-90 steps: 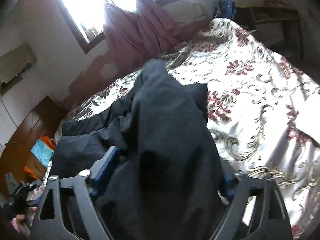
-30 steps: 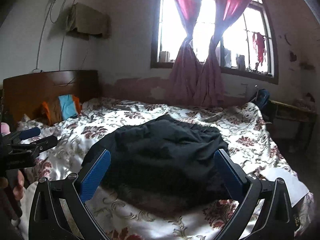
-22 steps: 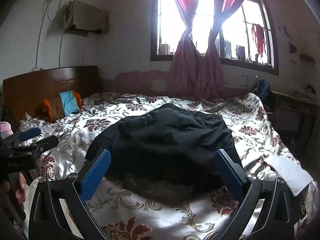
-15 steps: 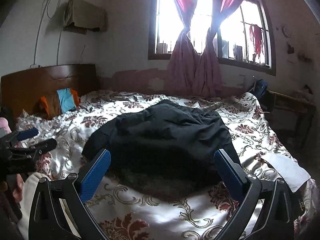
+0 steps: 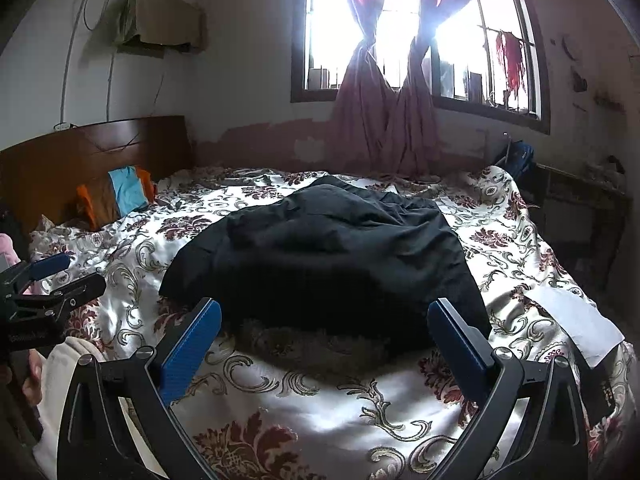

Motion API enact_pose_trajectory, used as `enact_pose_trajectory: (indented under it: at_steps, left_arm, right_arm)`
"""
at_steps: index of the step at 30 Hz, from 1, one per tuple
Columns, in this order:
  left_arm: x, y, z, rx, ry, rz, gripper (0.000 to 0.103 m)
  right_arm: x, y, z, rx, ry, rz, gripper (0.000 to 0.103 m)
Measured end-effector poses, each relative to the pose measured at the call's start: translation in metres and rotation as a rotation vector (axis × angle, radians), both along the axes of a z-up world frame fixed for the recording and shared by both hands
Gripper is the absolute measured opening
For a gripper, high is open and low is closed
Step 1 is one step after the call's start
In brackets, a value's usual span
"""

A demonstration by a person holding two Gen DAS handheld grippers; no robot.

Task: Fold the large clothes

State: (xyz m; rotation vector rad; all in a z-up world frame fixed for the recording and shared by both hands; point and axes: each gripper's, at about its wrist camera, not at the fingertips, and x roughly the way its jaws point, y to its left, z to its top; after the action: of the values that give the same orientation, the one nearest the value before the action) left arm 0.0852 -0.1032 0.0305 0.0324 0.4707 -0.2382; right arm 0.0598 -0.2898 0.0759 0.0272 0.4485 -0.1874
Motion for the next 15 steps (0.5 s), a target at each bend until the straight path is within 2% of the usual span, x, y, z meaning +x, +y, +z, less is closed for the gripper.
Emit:
enact_pose_trajectory:
  at_steps: [15]
  left_arm:
    - [0.0005, 0.0010, 0.0013, 0.000, -0.001, 0.001, 0.103]
  right_arm:
    - [0.0012, 0.0032, 0.0003, 0.001, 0.002, 0.002, 0.102]
